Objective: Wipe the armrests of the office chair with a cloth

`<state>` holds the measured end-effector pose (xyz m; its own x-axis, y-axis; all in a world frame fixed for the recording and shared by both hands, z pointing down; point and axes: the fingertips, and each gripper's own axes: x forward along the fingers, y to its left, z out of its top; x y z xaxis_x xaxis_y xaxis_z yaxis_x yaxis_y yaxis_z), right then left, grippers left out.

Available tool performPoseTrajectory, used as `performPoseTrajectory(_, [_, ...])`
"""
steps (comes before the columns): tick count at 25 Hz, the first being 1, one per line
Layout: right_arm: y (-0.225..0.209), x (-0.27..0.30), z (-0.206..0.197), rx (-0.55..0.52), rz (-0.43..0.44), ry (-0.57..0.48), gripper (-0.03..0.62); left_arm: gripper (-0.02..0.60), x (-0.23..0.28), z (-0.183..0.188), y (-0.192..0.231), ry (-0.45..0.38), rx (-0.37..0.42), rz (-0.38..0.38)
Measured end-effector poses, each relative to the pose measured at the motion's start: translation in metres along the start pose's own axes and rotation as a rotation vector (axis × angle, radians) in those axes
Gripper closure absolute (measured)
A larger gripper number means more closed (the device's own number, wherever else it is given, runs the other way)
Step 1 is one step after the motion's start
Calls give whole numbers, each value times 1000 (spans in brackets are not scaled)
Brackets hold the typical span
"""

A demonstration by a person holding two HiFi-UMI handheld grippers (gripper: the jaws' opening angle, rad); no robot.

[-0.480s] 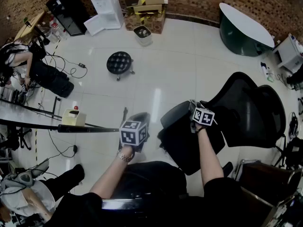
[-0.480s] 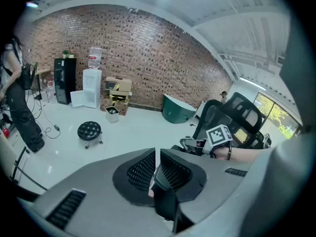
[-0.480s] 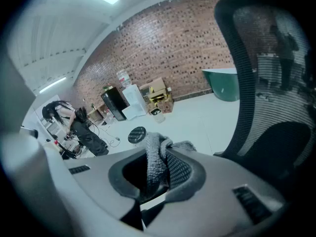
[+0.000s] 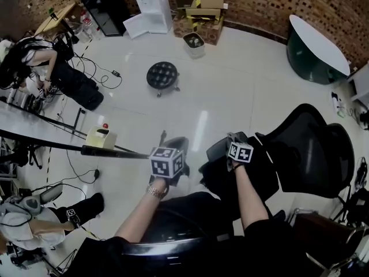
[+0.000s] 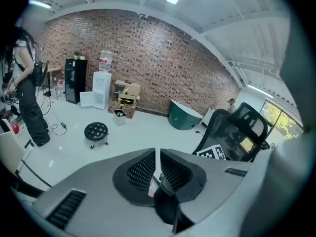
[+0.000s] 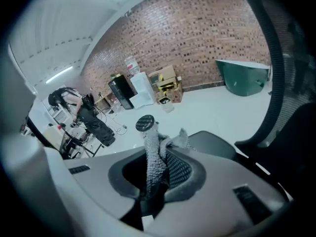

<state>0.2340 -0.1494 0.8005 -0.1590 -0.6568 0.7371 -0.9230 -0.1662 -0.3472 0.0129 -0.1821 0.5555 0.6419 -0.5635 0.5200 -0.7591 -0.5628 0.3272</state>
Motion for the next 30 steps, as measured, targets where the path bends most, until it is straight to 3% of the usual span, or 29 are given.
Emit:
performPoseTrajectory(10, [106,-10,-74,-104,330,141,531,545,13,-1,-7,9,-23,-8])
performPoseTrajectory(13, [130,-21,-88,-185,379,182,531,545,17,5,-11,13,-20,-18])
performPoseTrajectory(16, [134,-32,-82,-247,389,132,531,545,11,11,-13,2,-15,-41])
performPoseTrajectory(19, [99,-38,-40,-220,334,24,531,545,6,11,-8,-4,-17,-43])
performPoseTrajectory(26, [-62,-23,52,-118,-19,-65,531,545,1,10,9,-6,-14,-14])
performPoseTrajectory(30, [-75,-12,41,-51,-34,1,531,545,-2,13,13,-8,-16,-4])
